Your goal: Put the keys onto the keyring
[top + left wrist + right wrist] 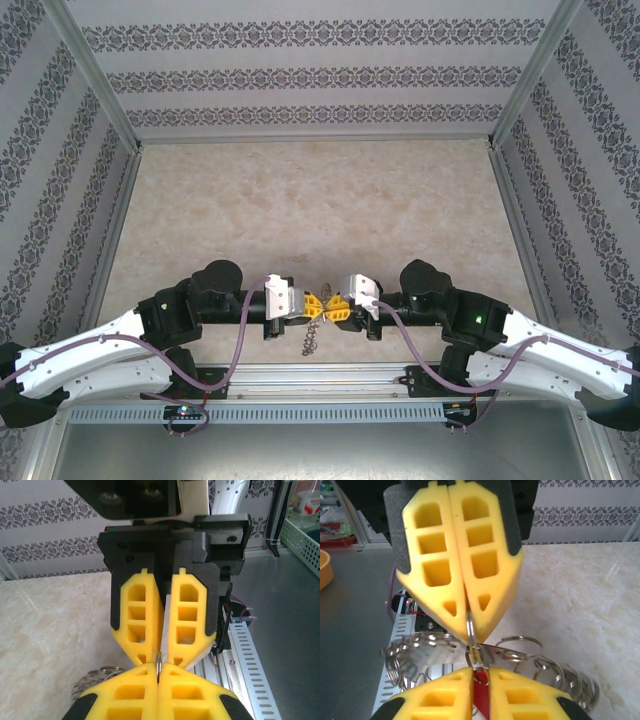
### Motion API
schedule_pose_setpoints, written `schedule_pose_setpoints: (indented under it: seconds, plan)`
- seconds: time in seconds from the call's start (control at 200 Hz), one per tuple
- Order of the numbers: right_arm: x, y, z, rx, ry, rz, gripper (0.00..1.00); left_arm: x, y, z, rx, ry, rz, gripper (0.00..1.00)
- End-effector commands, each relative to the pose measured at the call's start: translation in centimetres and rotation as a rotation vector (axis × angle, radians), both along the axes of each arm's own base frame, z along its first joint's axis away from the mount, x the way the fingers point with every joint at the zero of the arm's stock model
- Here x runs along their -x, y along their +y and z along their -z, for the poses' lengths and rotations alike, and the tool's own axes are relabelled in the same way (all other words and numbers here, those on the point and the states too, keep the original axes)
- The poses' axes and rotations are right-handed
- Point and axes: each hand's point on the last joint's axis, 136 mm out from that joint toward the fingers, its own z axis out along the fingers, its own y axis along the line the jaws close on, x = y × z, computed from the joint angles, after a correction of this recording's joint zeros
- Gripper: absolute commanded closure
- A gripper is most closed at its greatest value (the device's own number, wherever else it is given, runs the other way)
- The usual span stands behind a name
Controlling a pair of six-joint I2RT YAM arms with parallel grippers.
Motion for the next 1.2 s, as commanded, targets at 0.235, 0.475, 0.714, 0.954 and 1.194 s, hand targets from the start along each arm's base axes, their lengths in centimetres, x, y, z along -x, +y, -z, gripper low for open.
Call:
schedule_pose_setpoints:
  seconds: [0.235, 0.475, 0.714, 0.954, 1.194]
  plan:
    - [0.7, -0.2, -2.0, -0.112, -0.021, -0.031, 0.82, 0.7, -0.6, -2.7, 0.132, -0.018, 0.04, 1.0]
    - [0.6, -0.2, -2.5, -0.135, -0.03, -0.028, 0.82, 0.9, -0.6, -2.5, 0.129, -0.01, 0.05, 1.0]
    - [0.7, 0.1, -2.5, -0.14, -0.028, -0.042, 0.86, 0.9, -0.7, -2.6, 0.126, -0.008, 0.052, 1.0]
    - [-0.4, -0.6, -2.3, -0.107, -0.056, 0.028, 1.0, -0.5, 0.1, -1.9, 0.012, -0.028, -0.032, 0.96]
    - [-2.0, -0.9, -1.4, -0.018, -0.082, 0.111, 1.0, -1.5, 0.7, 1.0, -0.242, -0.03, -0.064, 0.74]
